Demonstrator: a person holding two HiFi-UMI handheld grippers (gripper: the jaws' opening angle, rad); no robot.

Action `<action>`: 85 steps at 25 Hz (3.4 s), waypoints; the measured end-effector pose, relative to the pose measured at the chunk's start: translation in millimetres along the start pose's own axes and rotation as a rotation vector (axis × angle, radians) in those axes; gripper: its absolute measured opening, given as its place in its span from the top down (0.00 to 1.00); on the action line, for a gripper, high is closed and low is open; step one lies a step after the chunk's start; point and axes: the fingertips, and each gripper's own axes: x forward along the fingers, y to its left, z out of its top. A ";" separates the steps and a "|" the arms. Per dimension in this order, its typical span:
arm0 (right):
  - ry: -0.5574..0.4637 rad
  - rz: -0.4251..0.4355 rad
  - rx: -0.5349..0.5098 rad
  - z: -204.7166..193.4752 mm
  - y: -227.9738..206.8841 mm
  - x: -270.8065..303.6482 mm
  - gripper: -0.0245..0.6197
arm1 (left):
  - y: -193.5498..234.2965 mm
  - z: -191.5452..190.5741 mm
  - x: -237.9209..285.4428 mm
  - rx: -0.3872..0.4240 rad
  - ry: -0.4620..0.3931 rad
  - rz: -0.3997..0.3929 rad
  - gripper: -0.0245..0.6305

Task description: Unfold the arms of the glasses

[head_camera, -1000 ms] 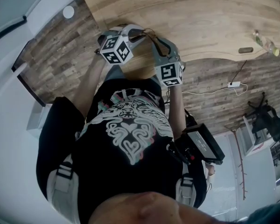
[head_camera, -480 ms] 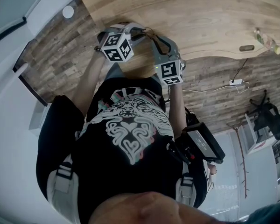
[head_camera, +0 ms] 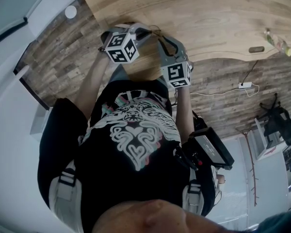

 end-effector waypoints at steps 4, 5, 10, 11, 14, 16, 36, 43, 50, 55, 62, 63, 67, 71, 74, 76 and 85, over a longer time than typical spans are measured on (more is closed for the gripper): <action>0.014 0.001 -0.009 -0.5 -0.5 -0.4 0.87 | -2.2 3.9 -4.2 0.029 -0.021 -0.002 0.96; 0.015 0.004 -0.007 0.3 -0.7 -0.3 0.87 | -4.0 6.0 -6.8 0.050 -0.037 -0.005 0.96; -0.021 0.013 0.038 10.5 -6.5 -2.5 0.87 | -18.3 12.1 -22.9 0.140 -0.122 -0.039 0.96; -0.015 0.015 0.028 11.7 -8.0 -1.7 0.87 | -20.9 13.0 -26.5 0.150 -0.144 -0.046 0.96; 0.042 0.041 -0.066 14.5 -7.8 9.0 0.88 | -23.5 15.4 -35.2 0.167 -0.189 -0.051 0.96; 0.096 0.074 -0.161 12.1 -0.1 19.6 0.96 | -24.9 13.2 -36.9 0.171 -0.196 -0.056 0.96; 0.105 0.230 -0.340 14.3 29.0 33.0 0.96 | -29.6 3.4 -45.5 0.231 -0.268 -0.069 0.96; 0.085 0.239 -0.377 3.4 24.5 24.7 0.96 | -30.3 4.4 -49.5 0.289 -0.278 -0.061 0.96; 0.084 0.285 -0.441 1.6 38.2 36.5 0.96 | -33.6 2.4 -54.1 0.304 -0.289 -0.076 0.96; 0.135 0.265 -0.423 -5.8 34.6 45.2 0.96 | -31.0 6.1 -59.4 0.271 -0.321 -0.067 0.96; 0.171 0.260 -0.345 -5.2 29.6 48.7 0.96 | -20.1 1.3 -81.1 0.120 -0.408 -0.026 0.96; 0.171 0.256 -0.338 -4.1 28.6 48.8 0.96 | -18.7 1.2 -84.6 0.101 -0.420 -0.015 0.96; 0.163 0.244 -0.327 -0.8 29.2 50.2 0.96 | -21.0 -5.5 -93.1 0.077 -0.445 0.007 0.96; 0.167 0.245 -0.320 -1.7 25.8 50.9 0.96 | -22.1 -7.4 -96.8 0.067 -0.451 0.033 0.96; 0.168 0.240 -0.314 -1.8 25.6 51.3 0.96 | -25.0 -10.8 -100.8 0.063 -0.449 0.045 0.96; 0.167 0.233 -0.311 -1.6 25.5 51.3 0.96 | -26.1 -14.0 -104.3 0.059 -0.448 0.054 0.96; 0.167 0.216 -0.305 -2.1 23.6 52.2 0.96 | -28.8 -26.1 -116.1 0.041 -0.434 0.093 0.96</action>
